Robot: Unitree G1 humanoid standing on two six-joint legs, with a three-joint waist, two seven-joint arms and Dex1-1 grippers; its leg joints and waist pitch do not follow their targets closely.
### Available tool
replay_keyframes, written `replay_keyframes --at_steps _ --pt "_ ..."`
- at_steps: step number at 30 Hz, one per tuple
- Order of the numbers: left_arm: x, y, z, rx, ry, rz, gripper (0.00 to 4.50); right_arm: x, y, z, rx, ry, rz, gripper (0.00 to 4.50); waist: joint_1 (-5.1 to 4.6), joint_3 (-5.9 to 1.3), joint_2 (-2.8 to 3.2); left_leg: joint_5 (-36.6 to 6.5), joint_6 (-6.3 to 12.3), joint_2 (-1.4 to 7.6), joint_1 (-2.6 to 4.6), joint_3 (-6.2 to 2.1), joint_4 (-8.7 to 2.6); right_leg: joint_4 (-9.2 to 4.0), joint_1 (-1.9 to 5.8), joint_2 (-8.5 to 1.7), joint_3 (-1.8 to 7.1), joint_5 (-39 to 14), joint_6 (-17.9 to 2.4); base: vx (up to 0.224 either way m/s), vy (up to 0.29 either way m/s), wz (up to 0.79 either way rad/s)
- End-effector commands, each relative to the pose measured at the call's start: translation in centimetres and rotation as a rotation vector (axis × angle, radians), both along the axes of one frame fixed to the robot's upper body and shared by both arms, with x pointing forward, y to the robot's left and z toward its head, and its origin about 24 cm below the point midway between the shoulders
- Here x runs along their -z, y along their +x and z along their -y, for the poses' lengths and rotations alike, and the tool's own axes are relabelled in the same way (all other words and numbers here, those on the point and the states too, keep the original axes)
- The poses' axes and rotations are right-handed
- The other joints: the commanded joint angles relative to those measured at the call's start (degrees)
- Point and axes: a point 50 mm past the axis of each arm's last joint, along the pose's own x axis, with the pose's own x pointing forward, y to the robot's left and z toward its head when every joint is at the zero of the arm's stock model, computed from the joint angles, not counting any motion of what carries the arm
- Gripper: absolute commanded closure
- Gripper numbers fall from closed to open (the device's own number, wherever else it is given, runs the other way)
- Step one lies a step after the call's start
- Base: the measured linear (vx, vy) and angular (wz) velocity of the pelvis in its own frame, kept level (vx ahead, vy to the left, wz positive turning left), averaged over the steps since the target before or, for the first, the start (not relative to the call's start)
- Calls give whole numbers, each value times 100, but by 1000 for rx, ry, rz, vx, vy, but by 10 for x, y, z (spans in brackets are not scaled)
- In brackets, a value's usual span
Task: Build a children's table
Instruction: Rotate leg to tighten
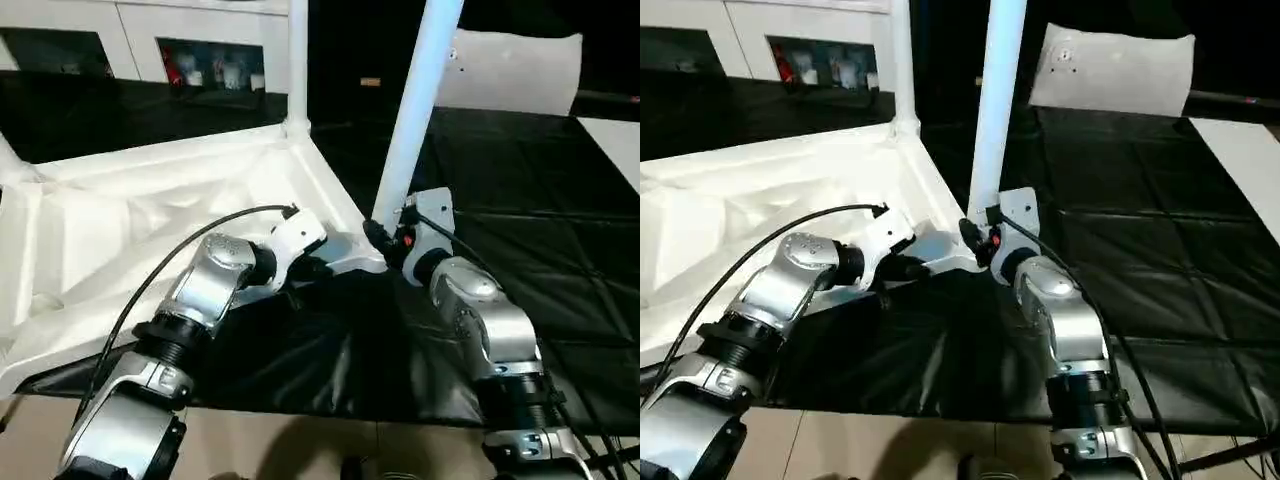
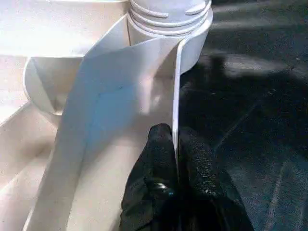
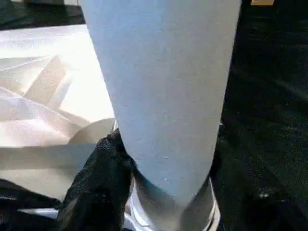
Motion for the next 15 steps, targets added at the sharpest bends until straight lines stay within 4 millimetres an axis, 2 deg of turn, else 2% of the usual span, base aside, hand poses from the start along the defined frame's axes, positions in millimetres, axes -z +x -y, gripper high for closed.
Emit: replay_keyframes --at_steps 1,3,4,7,8,9,10,12,13,14,15 --pt "-1 -4 23 23 -39 36 450 6 -20 -52 -263 118 -48 172 54 -254 17 -663 386 288 -71 -80 -418 -387 255 -468 300 -1411 -1131 0 0 0" --pt "1 -6 19 38 -29 27 450 4 -21 -43 -264 127 -25 143 76 -261 22 -566 430 293 -67 -67 -411 -376 263 -470 301 -1209 -1187 0 0 0" --pt "4 -9 13 61 -18 12 450 2 -22 -33 -273 143 1 137 84 -270 51 -494 451 290 -81 -73 -409 -351 287 -467 294 -1084 -1232 0 0 0" --pt "6 -11 9 74 -5 6 450 -1 -23 -25 -286 154 22 107 99 -300 46 -249 540 299 -93 -68 -391 -289 320 -458 284 -580 -1383 0 0 0" --pt "7 -13 1 107 17 3 450 -1 -26 -11 -322 129 40 97 92 -304 43 -193 563 291 -102 -62 -381 -279 321 -451 283 -463 -1416 0 0 0" --pt "7 -13 1 108 18 2 450 -1 -26 -10 -324 127 41 97 118 -315 41 -141 642 288 -101 -59 -364 -258 345 -446 279 -264 -1459 0 0 0" --pt "9 -15 -5 136 32 -11 450 -1 -29 1 -366 99 53 92 127 -314 32 -87 723 291 -99 -56 -360 -244 344 -450 277 -136 -1503 0 0 0" --pt "10 -17 -8 164 40 -9 450 -1 -31 6 -387 83 57 86 135 -310 29 -51 778 295 -105 -54 -358 -244 353 -455 273 -125 -1528 0 0 0" --pt "10 -18 -11 196 48 -10 450 -1 -33 10 -409 67 59 59 128 -317 13 -46 784 299 -103 -55 -356 -240 352 -456 269 -147 -1539 0 0 0" --pt "11 -21 -13 244 54 -6 450 0 -35 16 -444 50 60 59 127 -315 25 -82 776 303 -95 -54 -355 -248 343 -459 263 -247 -1544 0 0 0" --pt "11 -24 -15 290 55 -2 450 0 -37 20 -469 38 59 53 129 -307 7 -169 773 300 -97 -53 -356 -270 345 -455 264 -418 -1502 0 0 0"
